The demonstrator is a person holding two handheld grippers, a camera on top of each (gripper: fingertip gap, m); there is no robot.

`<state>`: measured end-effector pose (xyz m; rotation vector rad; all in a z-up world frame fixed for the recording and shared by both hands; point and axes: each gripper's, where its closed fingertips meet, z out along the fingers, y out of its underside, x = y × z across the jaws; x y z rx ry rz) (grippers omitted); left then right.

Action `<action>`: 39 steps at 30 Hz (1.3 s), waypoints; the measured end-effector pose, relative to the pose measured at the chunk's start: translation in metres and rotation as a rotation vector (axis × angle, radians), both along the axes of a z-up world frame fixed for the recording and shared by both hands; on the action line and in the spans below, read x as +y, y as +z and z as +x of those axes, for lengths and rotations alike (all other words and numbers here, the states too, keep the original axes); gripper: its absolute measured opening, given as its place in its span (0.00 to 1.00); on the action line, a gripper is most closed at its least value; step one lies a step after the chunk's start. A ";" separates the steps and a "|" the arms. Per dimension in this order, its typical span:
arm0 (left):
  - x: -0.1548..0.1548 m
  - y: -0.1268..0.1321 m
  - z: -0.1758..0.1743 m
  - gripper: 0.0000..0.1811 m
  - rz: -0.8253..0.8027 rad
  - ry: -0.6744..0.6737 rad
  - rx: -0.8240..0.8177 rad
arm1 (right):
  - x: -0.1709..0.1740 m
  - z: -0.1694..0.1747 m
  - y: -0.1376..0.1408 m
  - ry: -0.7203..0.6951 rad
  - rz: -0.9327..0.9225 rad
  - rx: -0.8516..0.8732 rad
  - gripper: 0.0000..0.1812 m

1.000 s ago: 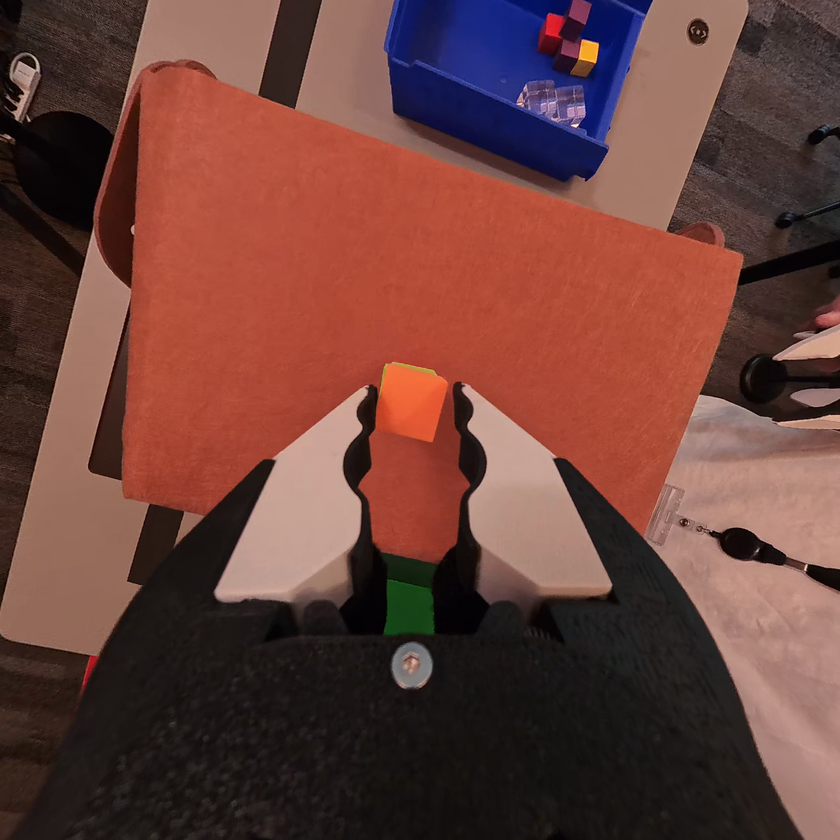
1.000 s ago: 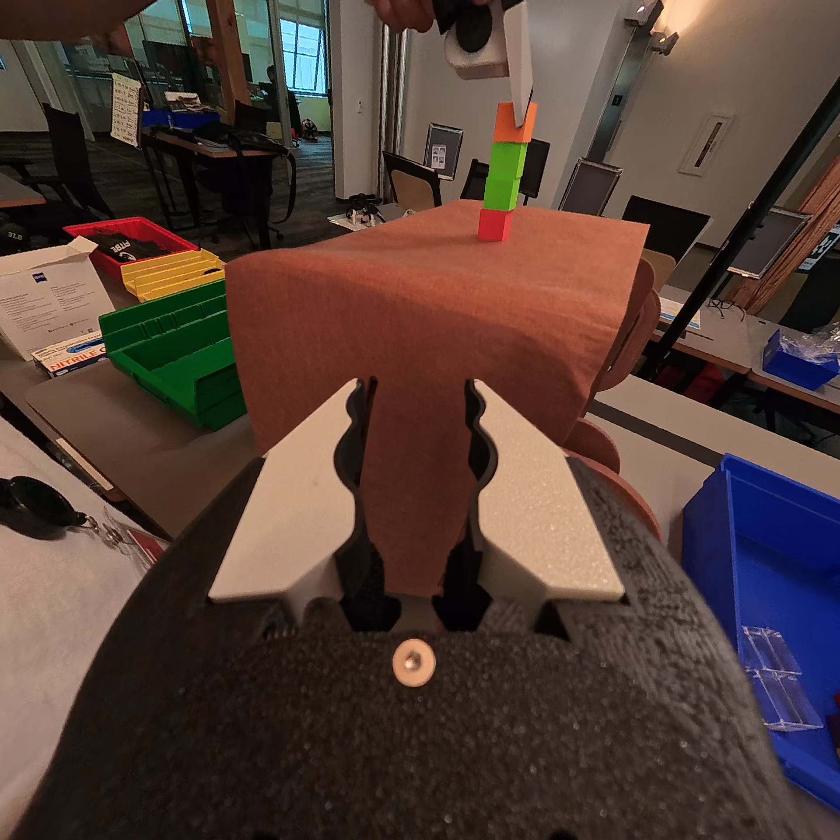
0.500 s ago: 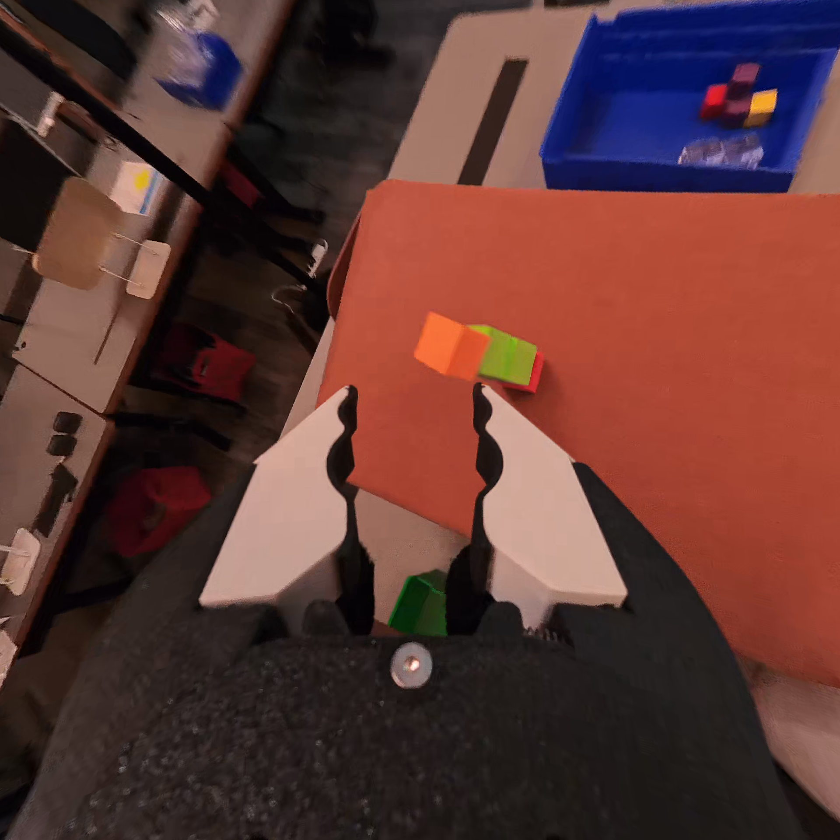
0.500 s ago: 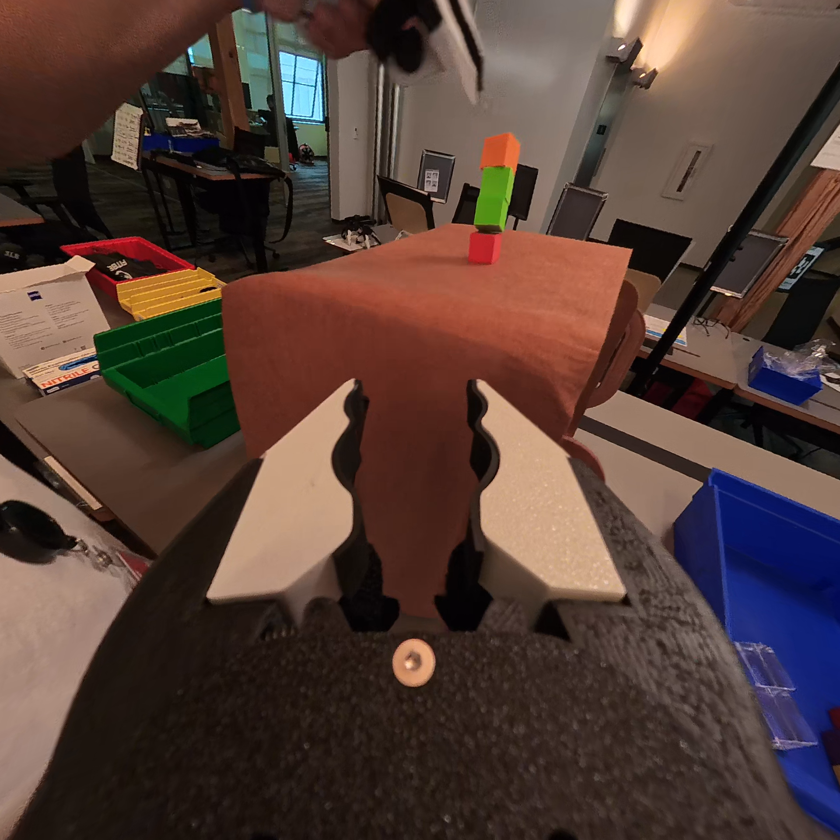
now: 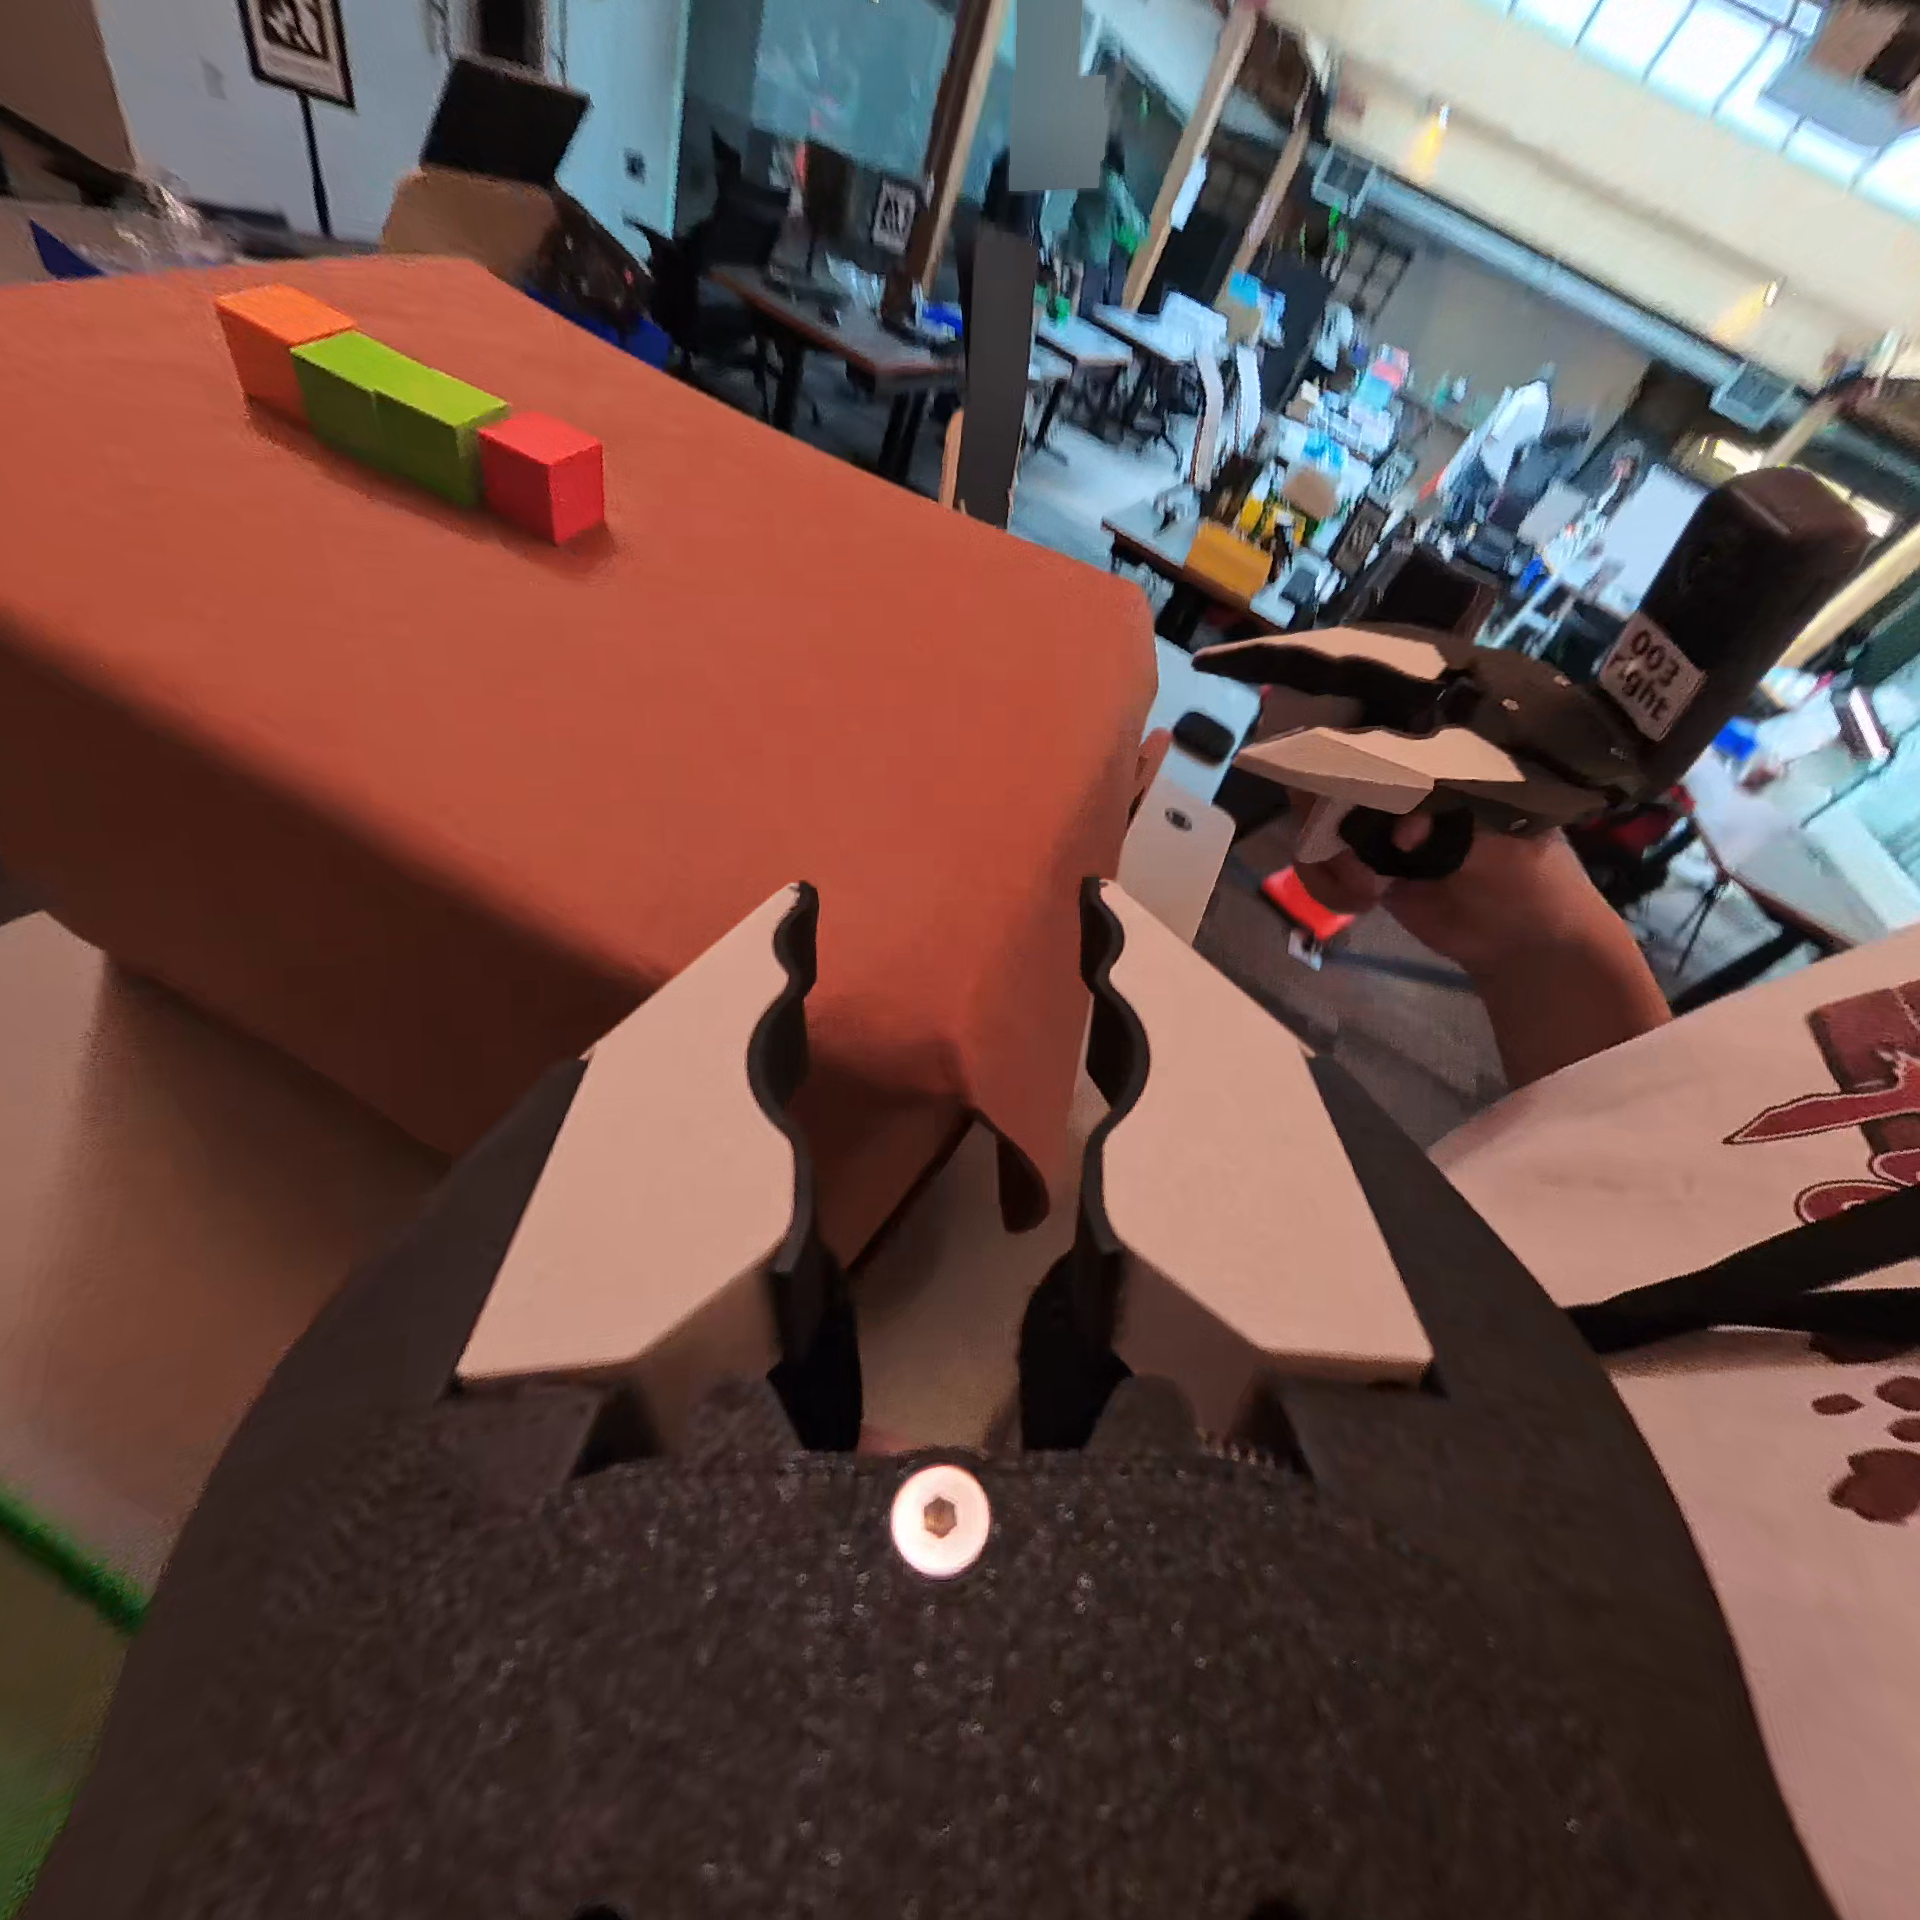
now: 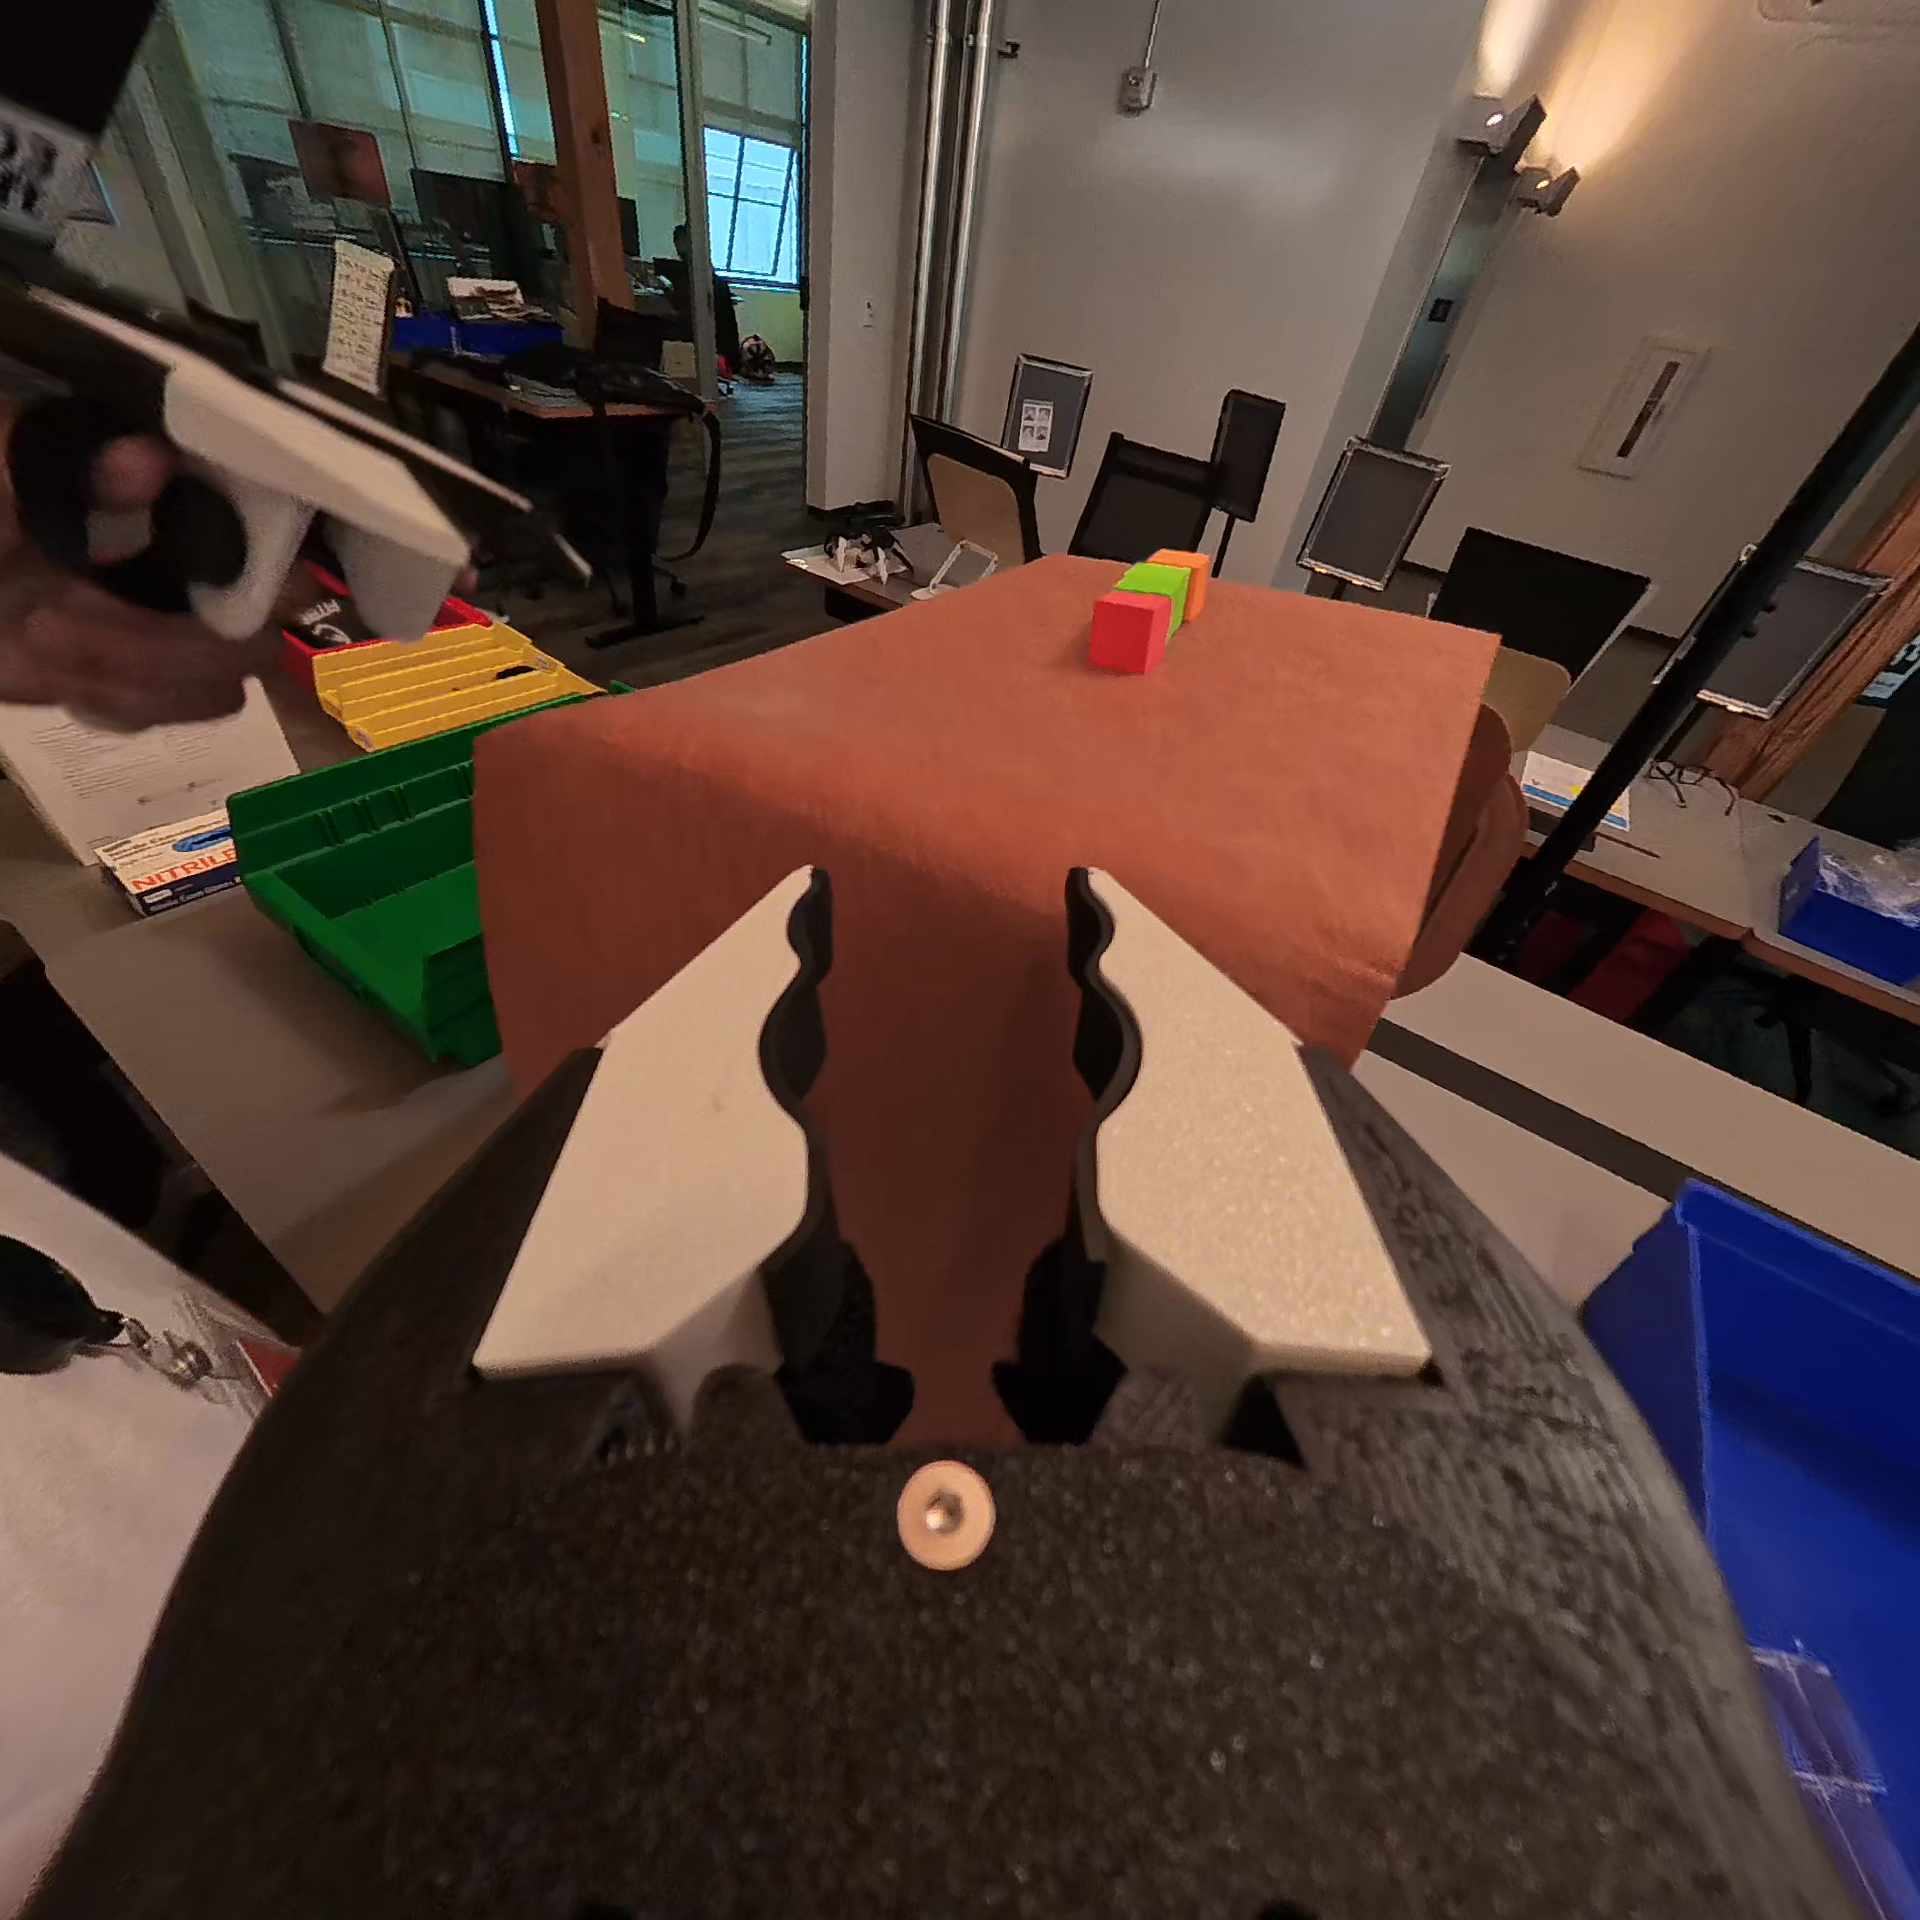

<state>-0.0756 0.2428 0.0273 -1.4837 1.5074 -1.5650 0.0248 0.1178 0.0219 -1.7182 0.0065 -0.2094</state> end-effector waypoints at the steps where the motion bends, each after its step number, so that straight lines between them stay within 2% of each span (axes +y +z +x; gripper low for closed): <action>1: -0.004 -0.004 -0.004 0.29 -0.018 0.014 -0.024 | 0.002 -0.001 0.000 0.010 -0.001 0.002 0.25; 6: 0.003 -0.012 -0.013 0.29 0.039 0.074 -0.040 | 0.009 -0.005 0.002 0.038 -0.007 -0.007 0.25; 10: 0.001 -0.007 -0.015 0.29 0.089 0.048 -0.044 | 0.010 -0.006 0.003 0.042 -0.012 -0.018 0.25; 18: -0.010 -0.014 -0.004 0.29 0.112 0.011 -0.031 | 0.008 -0.009 0.005 0.038 -0.014 -0.017 0.25; 20: -0.005 -0.006 0.004 0.29 0.149 -0.004 -0.042 | 0.008 -0.001 0.016 0.023 -0.065 -0.064 0.20; 22: 0.017 0.009 0.026 0.28 0.246 0.016 -0.044 | 0.013 0.013 0.048 0.038 -0.096 -0.138 0.17; 24: 0.050 0.022 0.063 0.28 0.337 0.060 -0.055 | 0.028 0.015 0.077 0.163 -0.123 -0.141 0.20; 26: 0.081 0.015 0.106 0.28 0.407 0.052 0.023 | 0.051 0.030 0.090 0.236 -0.187 -0.174 0.23; 28: 0.113 0.003 0.147 0.28 0.443 0.065 0.104 | 0.081 0.056 0.093 0.266 -0.236 -0.227 0.24; 31: 0.128 -0.022 0.182 0.28 0.444 -0.016 0.207 | 0.137 0.104 0.077 0.319 -0.329 -0.246 0.24; 33: 0.124 -0.032 0.186 0.28 0.405 -0.062 0.240 | 0.174 0.135 0.055 0.378 -0.394 -0.195 0.25; 35: 0.109 -0.030 0.179 0.28 0.358 -0.100 0.195 | 0.203 0.154 0.030 0.483 -0.469 -0.127 0.26; 39: 0.091 -0.033 0.148 0.28 0.358 -0.115 0.149 | 0.237 0.162 -0.003 0.676 -0.560 -0.053 0.27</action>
